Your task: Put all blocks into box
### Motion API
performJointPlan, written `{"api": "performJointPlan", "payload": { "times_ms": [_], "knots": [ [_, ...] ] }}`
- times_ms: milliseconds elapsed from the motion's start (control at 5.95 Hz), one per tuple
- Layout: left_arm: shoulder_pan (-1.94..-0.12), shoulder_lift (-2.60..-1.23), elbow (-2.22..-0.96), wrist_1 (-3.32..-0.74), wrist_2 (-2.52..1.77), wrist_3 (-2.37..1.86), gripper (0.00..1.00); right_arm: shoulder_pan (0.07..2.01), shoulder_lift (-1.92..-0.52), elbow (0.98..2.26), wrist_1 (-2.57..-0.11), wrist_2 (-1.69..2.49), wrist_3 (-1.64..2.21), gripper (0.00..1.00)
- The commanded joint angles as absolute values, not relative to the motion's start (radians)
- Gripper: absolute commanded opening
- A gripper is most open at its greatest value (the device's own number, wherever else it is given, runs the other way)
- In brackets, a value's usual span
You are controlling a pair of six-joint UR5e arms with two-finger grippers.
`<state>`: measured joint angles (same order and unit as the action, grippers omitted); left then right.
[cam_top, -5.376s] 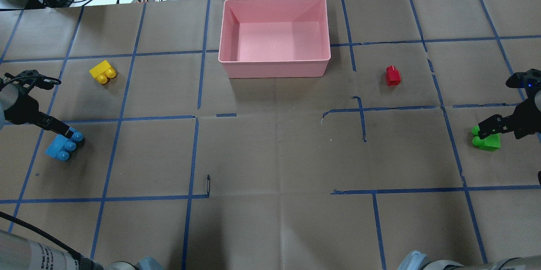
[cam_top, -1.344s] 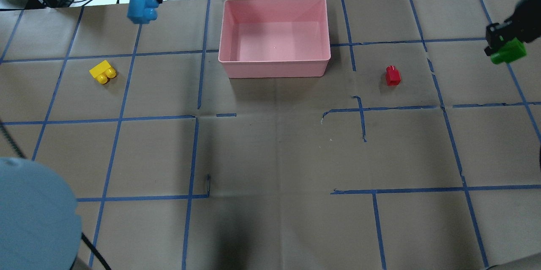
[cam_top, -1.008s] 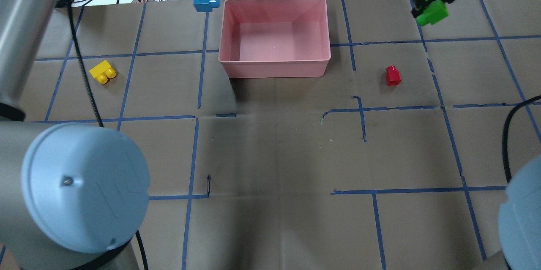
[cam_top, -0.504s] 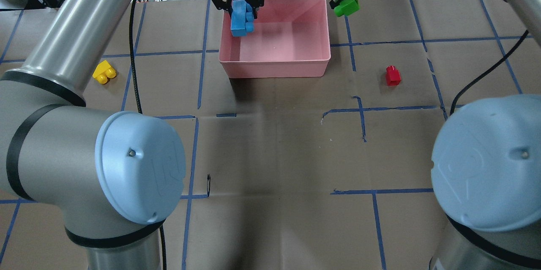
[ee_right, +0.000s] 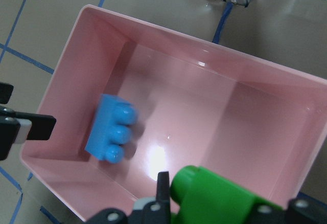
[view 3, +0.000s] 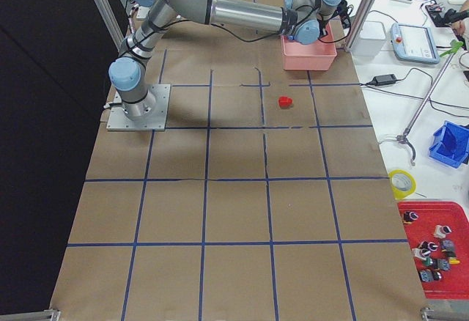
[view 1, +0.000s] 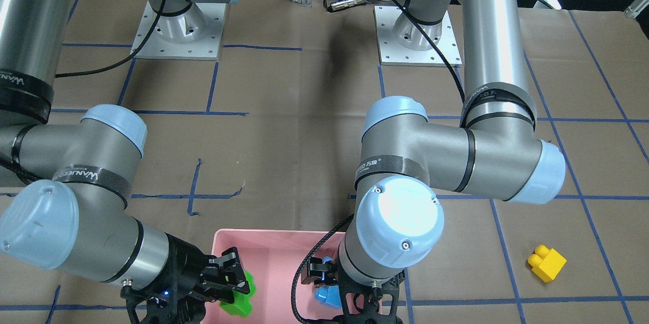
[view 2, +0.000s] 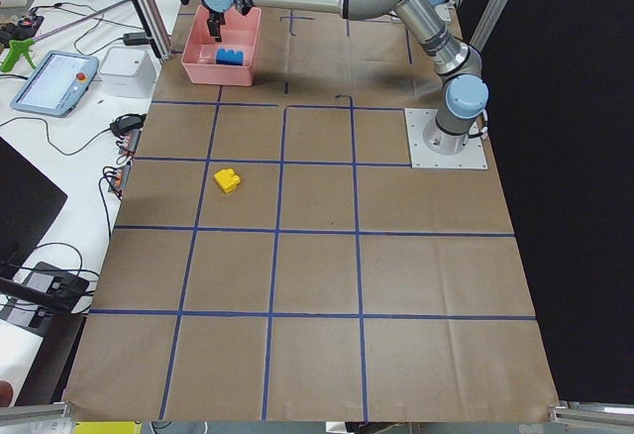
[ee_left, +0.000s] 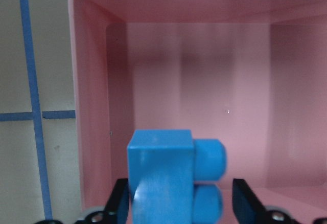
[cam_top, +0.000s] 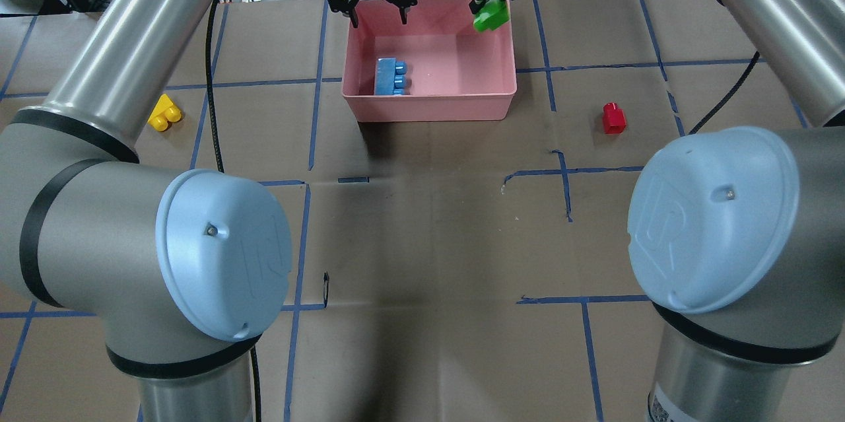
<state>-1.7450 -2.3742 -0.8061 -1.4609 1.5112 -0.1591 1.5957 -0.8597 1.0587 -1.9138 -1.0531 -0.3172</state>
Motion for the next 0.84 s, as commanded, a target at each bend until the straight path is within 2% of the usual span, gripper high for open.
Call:
{"api": "performJointPlan", "payload": {
  "times_ms": [0, 336, 672],
  "knots": [
    [-1.692, -2.282, -0.819, -1.469, 1.514, -0.146, 1.00, 1.600, -0.853, 1.054, -1.905, -1.048, -0.296, 1.00],
    [-1.600, -2.168, -0.874, -1.572, 1.516, -0.015, 1.00, 1.598, -0.873, 1.060, -1.902, -1.054, -0.296, 1.00],
    [-1.441, -2.067, -0.995, -1.600, 1.519, 0.242, 1.00, 1.536, -0.987, 1.069, -1.631, -1.205, -0.307, 1.00]
  ]
}}
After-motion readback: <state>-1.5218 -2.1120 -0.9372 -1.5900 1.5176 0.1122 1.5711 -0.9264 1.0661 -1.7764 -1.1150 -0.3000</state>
